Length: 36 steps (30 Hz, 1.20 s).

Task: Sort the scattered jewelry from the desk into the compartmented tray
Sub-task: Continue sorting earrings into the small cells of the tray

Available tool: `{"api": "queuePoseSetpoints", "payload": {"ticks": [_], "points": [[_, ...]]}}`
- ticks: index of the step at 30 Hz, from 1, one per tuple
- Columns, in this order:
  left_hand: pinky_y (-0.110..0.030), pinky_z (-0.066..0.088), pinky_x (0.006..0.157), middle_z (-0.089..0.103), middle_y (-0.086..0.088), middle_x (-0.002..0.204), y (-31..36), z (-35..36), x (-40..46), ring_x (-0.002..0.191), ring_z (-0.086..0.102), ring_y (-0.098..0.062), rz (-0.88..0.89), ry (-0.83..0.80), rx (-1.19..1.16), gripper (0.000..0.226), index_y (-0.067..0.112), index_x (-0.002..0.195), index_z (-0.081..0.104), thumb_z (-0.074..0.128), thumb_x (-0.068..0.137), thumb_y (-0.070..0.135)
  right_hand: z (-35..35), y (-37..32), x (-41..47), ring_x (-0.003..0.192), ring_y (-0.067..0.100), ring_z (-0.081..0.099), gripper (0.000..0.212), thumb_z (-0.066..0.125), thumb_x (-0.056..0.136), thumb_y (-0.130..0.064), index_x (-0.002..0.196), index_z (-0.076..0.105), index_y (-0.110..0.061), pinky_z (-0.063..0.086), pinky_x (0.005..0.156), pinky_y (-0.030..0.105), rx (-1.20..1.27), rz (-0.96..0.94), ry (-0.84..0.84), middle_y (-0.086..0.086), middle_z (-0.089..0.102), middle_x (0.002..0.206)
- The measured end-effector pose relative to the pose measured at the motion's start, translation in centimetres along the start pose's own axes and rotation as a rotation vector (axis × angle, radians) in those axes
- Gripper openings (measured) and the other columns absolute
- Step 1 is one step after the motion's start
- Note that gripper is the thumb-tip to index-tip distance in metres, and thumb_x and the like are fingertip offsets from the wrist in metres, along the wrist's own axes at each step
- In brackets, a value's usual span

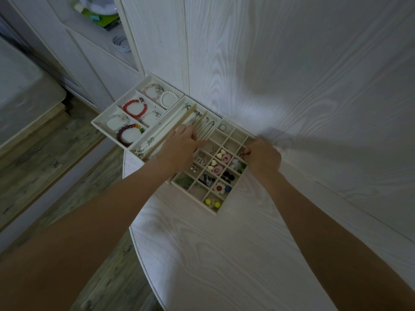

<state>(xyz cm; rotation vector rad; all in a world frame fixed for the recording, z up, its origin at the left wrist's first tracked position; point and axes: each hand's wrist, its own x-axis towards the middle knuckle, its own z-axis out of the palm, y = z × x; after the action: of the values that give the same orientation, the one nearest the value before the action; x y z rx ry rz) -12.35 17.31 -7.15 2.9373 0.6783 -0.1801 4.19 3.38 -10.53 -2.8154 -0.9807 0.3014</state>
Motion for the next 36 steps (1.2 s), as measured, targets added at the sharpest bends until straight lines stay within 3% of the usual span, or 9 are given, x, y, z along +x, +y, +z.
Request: {"api": "queuePoseSetpoints", "payload": {"ticks": [9, 14, 25, 29, 36], "points": [[-0.03, 0.034, 0.09, 0.042, -0.005, 0.115, -0.1, 0.2, 0.0, 0.108, 0.038, -0.02, 0.008, 0.011, 0.004, 0.066, 0.036, 0.142, 0.036, 0.049, 0.086, 0.004, -0.8, 0.1, -0.5, 0.066, 0.013, 0.052, 0.011, 0.063, 0.089, -0.018, 0.086, 0.069, -0.01, 0.035, 0.056, 0.024, 0.033, -0.062, 0.088, 0.006, 0.059, 0.093], [-0.029, 0.033, 0.091, 0.042, -0.005, 0.116, 0.0, 0.0, 0.0, 0.109, 0.037, -0.02, 0.006, 0.002, 0.02, 0.066, 0.035, 0.142, 0.036, 0.05, 0.086, 0.004, -0.4, -0.5, -0.5, 0.07, 0.015, 0.059, 0.01, 0.061, 0.09, -0.016, 0.09, 0.069, -0.01, 0.039, 0.057, 0.025, -0.02, -0.021, 0.048, 0.005, 0.064, 0.087], [-0.028, 0.033, 0.089, 0.042, -0.004, 0.115, 0.1, -0.1, 0.0, 0.108, 0.037, -0.019, 0.008, -0.007, 0.033, 0.069, 0.036, 0.144, 0.03, 0.05, 0.087, 0.004, -0.8, -0.5, -0.7, 0.067, 0.015, 0.055, 0.013, 0.059, 0.09, -0.017, 0.085, 0.069, -0.009, 0.037, 0.057, 0.025, -0.002, 0.005, 0.006, 0.001, 0.055, 0.079], [-0.029, 0.033, 0.09, 0.041, -0.005, 0.115, 0.1, -0.2, 0.0, 0.109, 0.037, -0.02, 0.01, -0.011, 0.032, 0.068, 0.035, 0.144, 0.032, 0.051, 0.087, 0.005, -1.2, -0.5, -0.6, 0.073, 0.017, 0.059, 0.014, 0.063, 0.088, -0.023, 0.089, 0.069, -0.01, 0.036, 0.058, 0.025, -0.004, -0.033, 0.031, 0.004, 0.058, 0.095], [-0.03, 0.033, 0.093, 0.041, -0.005, 0.116, 0.1, -0.2, -0.1, 0.11, 0.037, -0.02, 0.011, -0.017, 0.032, 0.067, 0.035, 0.144, 0.032, 0.05, 0.087, 0.006, -1.0, -0.9, -0.9, 0.073, 0.017, 0.059, 0.013, 0.055, 0.093, -0.011, 0.091, 0.067, -0.008, 0.039, 0.058, 0.026, -0.101, -0.063, 0.056, 0.008, 0.063, 0.096]]}}
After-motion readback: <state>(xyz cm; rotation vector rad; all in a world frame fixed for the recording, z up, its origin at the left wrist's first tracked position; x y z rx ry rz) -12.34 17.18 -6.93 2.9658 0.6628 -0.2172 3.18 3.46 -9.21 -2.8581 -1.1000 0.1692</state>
